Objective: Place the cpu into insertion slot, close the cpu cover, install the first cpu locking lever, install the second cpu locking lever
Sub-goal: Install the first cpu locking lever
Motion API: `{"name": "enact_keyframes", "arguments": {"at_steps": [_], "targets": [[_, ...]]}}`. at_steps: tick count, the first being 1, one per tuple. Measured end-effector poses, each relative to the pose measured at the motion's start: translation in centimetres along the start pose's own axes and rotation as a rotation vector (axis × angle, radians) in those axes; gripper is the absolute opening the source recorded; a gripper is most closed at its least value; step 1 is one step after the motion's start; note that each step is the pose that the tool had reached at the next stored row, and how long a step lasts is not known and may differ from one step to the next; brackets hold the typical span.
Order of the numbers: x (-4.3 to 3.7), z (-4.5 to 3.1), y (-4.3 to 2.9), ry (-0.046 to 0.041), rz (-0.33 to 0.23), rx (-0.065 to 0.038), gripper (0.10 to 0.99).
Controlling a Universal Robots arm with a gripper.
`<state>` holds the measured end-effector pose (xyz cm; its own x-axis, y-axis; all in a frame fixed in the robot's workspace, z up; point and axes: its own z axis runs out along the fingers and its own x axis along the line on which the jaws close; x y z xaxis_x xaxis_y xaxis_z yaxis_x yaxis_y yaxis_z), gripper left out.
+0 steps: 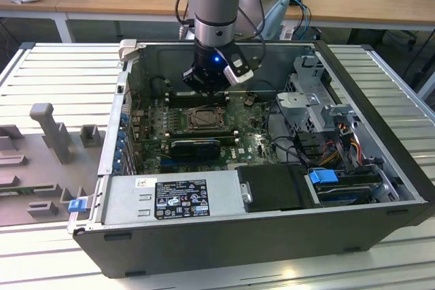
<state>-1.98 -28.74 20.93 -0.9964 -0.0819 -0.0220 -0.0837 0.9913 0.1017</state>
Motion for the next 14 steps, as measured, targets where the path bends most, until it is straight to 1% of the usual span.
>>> {"name": "enact_keyframes", "arguments": {"at_steps": [3, 5, 7, 10, 14], "targets": [[-0.18, 0.41, -0.06, 0.0005, 0.0, 0.006, 0.106], [-0.17, 0.51, -0.07, 0.0011, 0.0, 0.012, 0.106], [-0.17, 0.6, -0.08, 0.0014, 0.0, 0.014, 0.106], [-0.16, 0.79, -0.1, 0.0012, 0.0, 0.014, 0.106], [-0.17, 0.79, -0.1, 0.0006, 0.0, 0.009, 0.106]]}}
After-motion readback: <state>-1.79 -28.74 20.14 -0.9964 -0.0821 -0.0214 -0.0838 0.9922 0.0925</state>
